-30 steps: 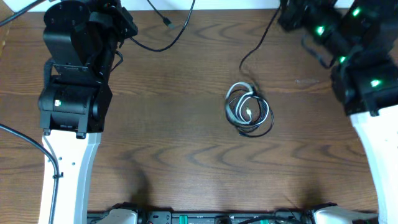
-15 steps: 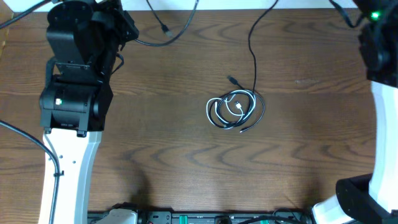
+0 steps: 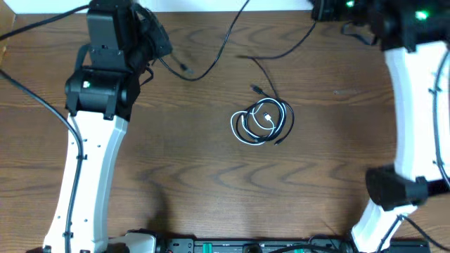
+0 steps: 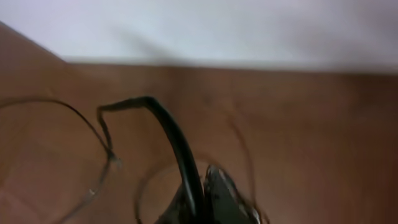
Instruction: Untangle cables
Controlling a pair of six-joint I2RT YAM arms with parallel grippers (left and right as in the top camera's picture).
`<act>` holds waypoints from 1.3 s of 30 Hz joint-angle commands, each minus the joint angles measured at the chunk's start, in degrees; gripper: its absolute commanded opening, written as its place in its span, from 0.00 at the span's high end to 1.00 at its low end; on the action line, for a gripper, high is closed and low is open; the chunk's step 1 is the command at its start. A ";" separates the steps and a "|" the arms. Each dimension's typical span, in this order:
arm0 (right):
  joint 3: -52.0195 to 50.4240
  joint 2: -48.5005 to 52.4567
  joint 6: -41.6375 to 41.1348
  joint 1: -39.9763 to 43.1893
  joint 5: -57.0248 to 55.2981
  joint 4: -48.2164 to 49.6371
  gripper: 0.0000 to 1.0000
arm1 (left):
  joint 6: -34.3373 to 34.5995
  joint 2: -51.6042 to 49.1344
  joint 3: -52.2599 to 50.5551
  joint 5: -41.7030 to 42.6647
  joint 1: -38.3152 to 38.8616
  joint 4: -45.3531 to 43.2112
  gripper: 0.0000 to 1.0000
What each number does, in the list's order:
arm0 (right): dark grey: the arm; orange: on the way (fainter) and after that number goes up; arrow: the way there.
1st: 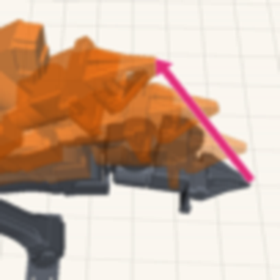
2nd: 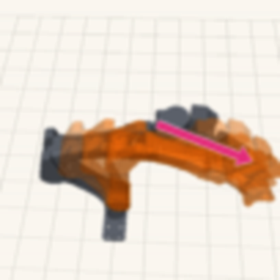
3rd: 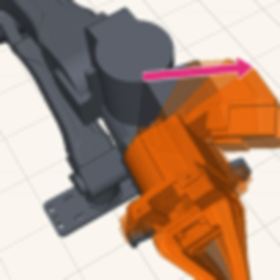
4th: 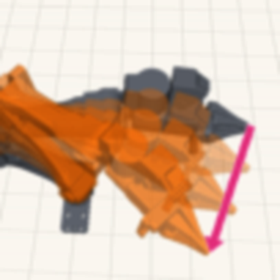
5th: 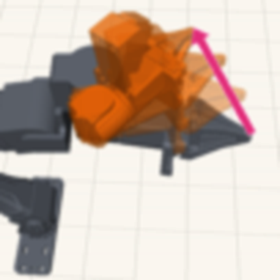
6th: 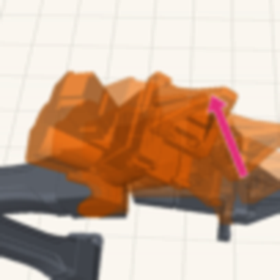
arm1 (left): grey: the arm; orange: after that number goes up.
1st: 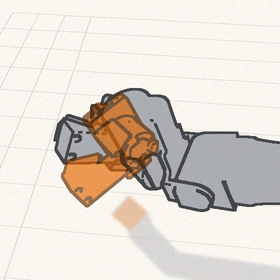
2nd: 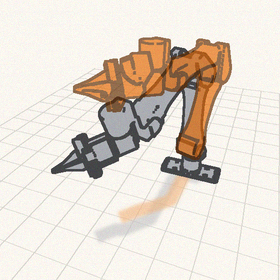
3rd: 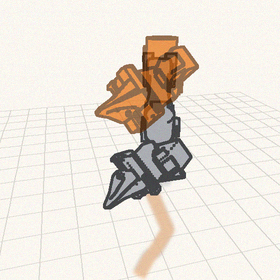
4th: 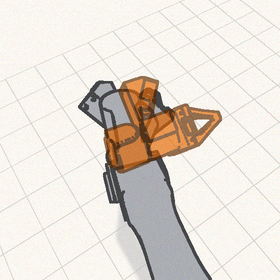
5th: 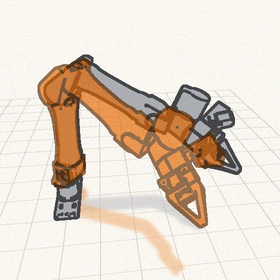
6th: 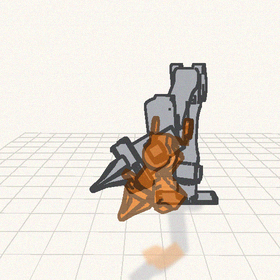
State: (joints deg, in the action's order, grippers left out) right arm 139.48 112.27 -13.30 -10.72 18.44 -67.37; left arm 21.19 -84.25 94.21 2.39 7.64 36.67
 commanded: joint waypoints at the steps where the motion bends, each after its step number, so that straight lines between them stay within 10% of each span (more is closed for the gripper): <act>1: 0.17 2.73 1.70 0.09 0.72 -2.93 0.99 | 0.48 -1.14 0.50 1.27 -0.22 1.95 0.93; 23: -0.02 12.15 4.66 -2.21 0.55 -9.38 0.99 | 0.26 -12.04 0.50 -8.17 -0.24 10.93 0.91; 29: -0.46 12.17 5.25 -3.30 -0.15 -9.14 0.99 | 0.24 -13.31 0.52 -12.20 -0.24 9.16 0.12; 39: -0.96 12.39 5.18 -4.17 -0.50 -8.20 0.99 | -6.49 -10.05 0.52 11.30 -0.17 5.81 0.10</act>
State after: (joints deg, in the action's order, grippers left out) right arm 138.89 124.36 -8.88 -14.83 18.20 -75.66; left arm 19.79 -96.73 94.21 -1.32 7.60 43.59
